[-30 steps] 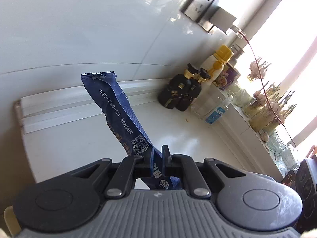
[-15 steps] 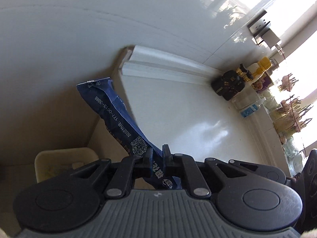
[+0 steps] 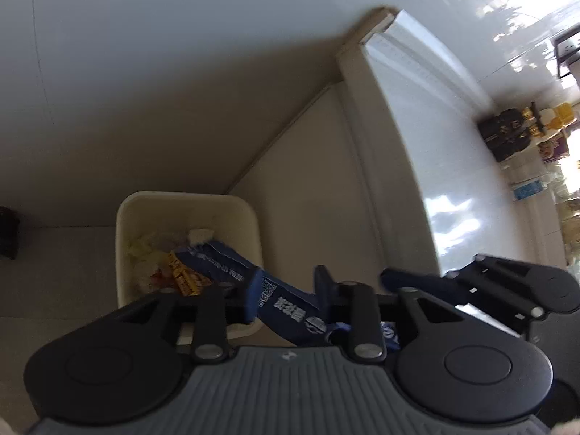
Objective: Collect trash
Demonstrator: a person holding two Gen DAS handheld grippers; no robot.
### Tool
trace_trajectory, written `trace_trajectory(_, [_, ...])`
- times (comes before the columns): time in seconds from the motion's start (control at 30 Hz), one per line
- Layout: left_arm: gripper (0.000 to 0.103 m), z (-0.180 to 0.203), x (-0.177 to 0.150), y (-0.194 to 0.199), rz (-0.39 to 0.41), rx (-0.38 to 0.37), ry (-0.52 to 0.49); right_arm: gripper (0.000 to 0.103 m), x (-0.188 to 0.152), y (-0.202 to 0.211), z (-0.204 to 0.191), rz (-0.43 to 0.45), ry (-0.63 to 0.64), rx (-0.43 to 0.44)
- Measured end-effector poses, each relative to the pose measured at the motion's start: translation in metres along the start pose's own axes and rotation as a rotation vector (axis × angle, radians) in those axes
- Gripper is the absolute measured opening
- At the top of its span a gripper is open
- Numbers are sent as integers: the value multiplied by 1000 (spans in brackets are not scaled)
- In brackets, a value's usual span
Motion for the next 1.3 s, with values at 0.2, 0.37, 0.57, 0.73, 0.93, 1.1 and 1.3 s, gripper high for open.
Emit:
trace_trajectory(0.2, [83, -6, -12, 22, 4, 148, 20, 68, -11, 29, 23, 54, -126, -29])
trace_trajectory(0.37, [101, 39, -29, 65, 36, 308, -18, 85, -44, 89, 57, 83, -264, -195])
trace_trajectory(0.57, [103, 122, -58, 107, 64, 422, -83, 99, -95, 162, 93, 156, -482, -261])
trace_trajectory(0.73, [103, 163, -79, 113, 41, 385, -84, 101, -125, 192, 116, 150, -634, -279])
trace_trajectory(0.93, [103, 182, -94, 116, 46, 429, -134, 101, -153, 219, 120, 184, -695, -272])
trace_trajectory(1.1, [103, 180, -94, 115, 62, 435, -126, 101, -157, 216, 115, 181, -703, -266])
trace_trajectory(1.3, [102, 183, -91, 113, 69, 443, -100, 101, -153, 211, 113, 168, -683, -255])
Point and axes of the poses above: each gripper's, at about its wrist camera, not at the fingertips, and y roughly against the way its jaws point, z to its right, x to its top, the point moved 8 cm from there along -y, roughly the way its jaws point, and after that the axes turned 13 degrees about -z, right-handed, at the moved point
